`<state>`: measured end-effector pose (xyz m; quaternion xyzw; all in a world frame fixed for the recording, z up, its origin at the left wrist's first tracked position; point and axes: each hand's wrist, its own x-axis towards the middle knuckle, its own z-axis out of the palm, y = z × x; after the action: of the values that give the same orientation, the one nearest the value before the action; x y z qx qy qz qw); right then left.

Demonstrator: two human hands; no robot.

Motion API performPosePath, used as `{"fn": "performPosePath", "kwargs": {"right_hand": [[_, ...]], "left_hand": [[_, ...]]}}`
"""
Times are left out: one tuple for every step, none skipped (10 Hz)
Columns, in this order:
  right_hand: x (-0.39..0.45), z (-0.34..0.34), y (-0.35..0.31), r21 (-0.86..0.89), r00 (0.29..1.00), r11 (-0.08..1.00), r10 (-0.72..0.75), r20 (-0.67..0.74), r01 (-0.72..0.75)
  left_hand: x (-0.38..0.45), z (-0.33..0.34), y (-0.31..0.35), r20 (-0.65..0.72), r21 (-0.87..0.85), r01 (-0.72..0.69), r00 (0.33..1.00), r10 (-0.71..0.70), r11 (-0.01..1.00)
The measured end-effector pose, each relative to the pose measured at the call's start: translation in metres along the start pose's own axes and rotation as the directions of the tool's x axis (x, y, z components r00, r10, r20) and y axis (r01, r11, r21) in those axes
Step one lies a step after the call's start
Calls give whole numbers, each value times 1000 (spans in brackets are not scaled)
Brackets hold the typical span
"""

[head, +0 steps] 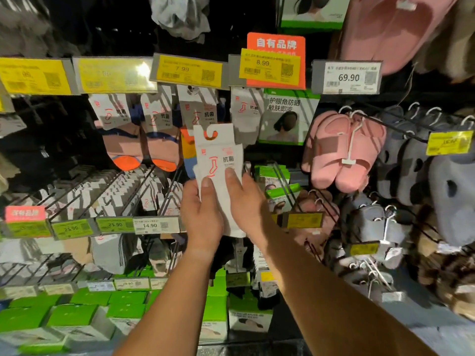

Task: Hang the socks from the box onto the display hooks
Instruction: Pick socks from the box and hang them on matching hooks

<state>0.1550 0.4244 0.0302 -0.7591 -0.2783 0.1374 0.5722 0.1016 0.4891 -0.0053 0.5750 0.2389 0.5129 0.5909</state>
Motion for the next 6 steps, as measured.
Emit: {"fn": "performPosePath", "kwargs": {"right_hand": [[7,-7,-1,123,982,991,-19,-190,43],[2,-21,-6,84,946,979,-153,-285,184],[-1,-37,-12,56,887,930,-328,-325,365],[-1,-44,-23,-54,870,930,-360,-337,364],[0,-48,-30,-123,879,946,-323,-350,299],[17,-53,-37,-43,915,969,-245,-322,244]], "left_hand": [[15,15,7,168,91,-4,986,-11,996],[18,23,21,221,160,-101,973,64,982],[13,32,39,260,150,-204,952,160,967],[13,39,52,253,78,-235,945,209,969],[18,42,55,252,60,-250,940,228,966],[27,49,59,224,109,-232,953,204,966]]}}
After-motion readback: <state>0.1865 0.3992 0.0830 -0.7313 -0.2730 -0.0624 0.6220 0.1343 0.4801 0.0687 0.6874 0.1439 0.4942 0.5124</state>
